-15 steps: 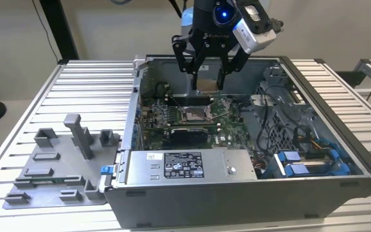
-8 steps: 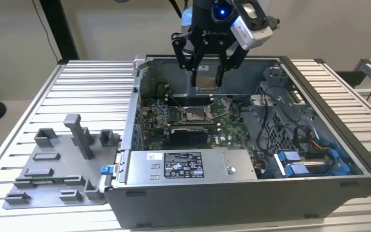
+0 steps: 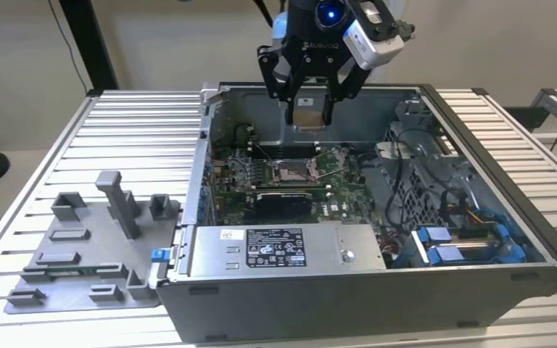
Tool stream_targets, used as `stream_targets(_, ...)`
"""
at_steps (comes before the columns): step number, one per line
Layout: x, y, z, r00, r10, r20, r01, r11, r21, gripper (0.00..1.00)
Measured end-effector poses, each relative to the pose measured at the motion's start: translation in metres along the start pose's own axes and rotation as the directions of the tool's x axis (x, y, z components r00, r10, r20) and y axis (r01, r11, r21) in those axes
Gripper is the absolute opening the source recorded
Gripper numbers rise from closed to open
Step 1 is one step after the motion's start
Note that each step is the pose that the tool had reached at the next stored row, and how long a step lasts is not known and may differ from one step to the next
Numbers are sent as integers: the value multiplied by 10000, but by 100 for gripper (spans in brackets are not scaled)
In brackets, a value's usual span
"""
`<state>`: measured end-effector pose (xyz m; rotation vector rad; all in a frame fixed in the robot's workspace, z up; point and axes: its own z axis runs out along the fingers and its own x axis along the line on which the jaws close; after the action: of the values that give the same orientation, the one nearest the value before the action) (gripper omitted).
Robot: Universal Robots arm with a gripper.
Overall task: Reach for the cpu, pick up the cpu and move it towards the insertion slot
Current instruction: 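Pick up the cpu and move it towards the insertion slot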
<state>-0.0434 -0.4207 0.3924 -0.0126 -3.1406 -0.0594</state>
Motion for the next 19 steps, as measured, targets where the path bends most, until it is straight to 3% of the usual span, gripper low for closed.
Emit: stream_targets(19,-7,270,32,10000,0,0,0,10000,1,0)
